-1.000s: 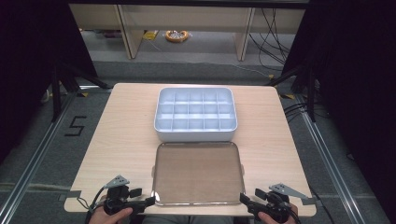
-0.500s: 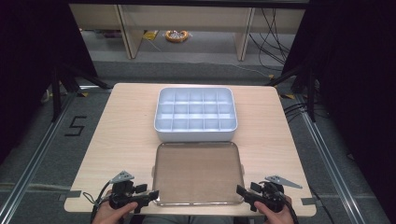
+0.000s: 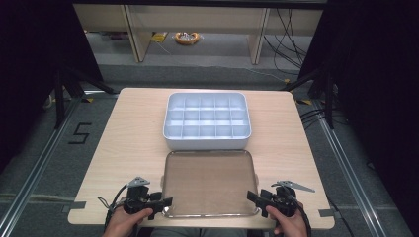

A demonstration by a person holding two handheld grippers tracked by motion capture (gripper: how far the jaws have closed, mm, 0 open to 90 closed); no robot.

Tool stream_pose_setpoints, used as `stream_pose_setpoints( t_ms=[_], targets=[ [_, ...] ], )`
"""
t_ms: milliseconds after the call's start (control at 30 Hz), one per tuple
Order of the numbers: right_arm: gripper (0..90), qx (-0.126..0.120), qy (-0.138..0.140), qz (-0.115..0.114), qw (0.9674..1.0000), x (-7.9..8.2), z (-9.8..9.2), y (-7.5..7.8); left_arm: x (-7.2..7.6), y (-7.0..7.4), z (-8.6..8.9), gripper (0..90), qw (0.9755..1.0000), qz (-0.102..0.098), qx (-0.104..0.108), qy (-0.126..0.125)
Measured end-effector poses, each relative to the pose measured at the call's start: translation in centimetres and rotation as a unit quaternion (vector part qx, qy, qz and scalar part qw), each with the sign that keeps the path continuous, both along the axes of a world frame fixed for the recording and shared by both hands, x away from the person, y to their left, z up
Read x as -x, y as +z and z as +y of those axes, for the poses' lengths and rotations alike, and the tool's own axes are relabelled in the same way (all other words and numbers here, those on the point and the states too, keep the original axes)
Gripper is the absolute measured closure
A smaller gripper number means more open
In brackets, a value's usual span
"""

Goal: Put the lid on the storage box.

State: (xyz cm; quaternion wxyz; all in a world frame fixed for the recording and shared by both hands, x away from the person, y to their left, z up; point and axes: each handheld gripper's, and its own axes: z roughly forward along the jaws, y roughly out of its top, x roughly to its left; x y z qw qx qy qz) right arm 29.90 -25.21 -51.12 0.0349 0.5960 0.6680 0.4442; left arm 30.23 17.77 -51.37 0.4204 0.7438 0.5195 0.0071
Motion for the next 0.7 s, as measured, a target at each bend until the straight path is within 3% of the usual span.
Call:
stream_pose_setpoints(
  t_ms=[133,167,267,300,333,400,467,500,533,567,600,633,667,700],
  targets=[
    [34.1,-0.017,-0.002,0.013,0.9998,-0.2,0.1,-0.3,-0.2,0.0,0.1,42.9,1.0,0.001,0.002,0.002],
    [35.0,-0.025,-0.014,0.027,0.9992,0.0,0.5,-0.2,-0.2,0.0,0.2,43.3,1.0,0.001,0.001,0.0],
    [35.9,-0.026,-0.022,0.029,0.999,0.1,0.4,-0.3,-0.1,0.0,0.2,43.6,1.0,0.001,0.0,-0.001],
    [39.5,-0.067,-0.039,0.067,0.9947,0.4,0.3,0.1,-0.1,-0.1,0.1,44.0,1.0,0.001,0.004,0.004],
    [39.5,-0.067,-0.039,0.067,0.9947,0.4,0.3,0.1,-0.1,-0.1,0.1,44.2,1.0,0.001,0.004,0.004],
    [43.0,-0.066,-0.027,0.035,0.9968,0.2,-0.4,-0.6,-0.1,-0.1,0.3,44.2,1.0,0.002,0.003,0.001],
    [48.0,-0.073,-0.042,0.045,0.9954,0.5,-0.4,-0.6,-0.1,-0.1,0.2,44.2,1.0,0.0,0.004,0.003],
    [48.5,-0.094,-0.059,0.088,0.9899,0.8,0.0,0.0,-0.4,-0.2,0.5,44.2,0.9996,-0.021,-0.009,-0.016],
    [52.3,-0.111,-0.053,0.098,0.9876,0.9,-0.2,-0.1,-0.1,0.0,0.6,44.1,0.9999,-0.002,-0.01,-0.008],
    [52.3,-0.111,-0.053,0.098,0.9876,0.9,-0.2,-0.1,-0.1,0.0,0.6,44.3,0.9999,-0.002,-0.01,-0.008],
    [54.8,-0.112,-0.05,0.079,0.9893,0.9,-0.4,-0.4,-0.1,-0.1,0.6,44.3,1.0,-0.001,-0.01,-0.001],
    [60.6,-0.145,-0.061,0.128,0.9793,1.2,-0.5,-0.1,0.0,-0.1,0.5,46.9,1.0,-0.005,-0.002,0.002],
    [60.6,-0.145,-0.061,0.128,0.9793,1.2,-0.5,-0.1,0.0,-0.1,0.5,47.5,1.0,-0.005,-0.002,0.002],
    [61.6,-0.129,-0.049,0.111,0.9842,1.2,-0.5,-0.4,-0.1,-0.1,0.7,47.5,0.9999,-0.005,-0.009,-0.006]
  ],
)
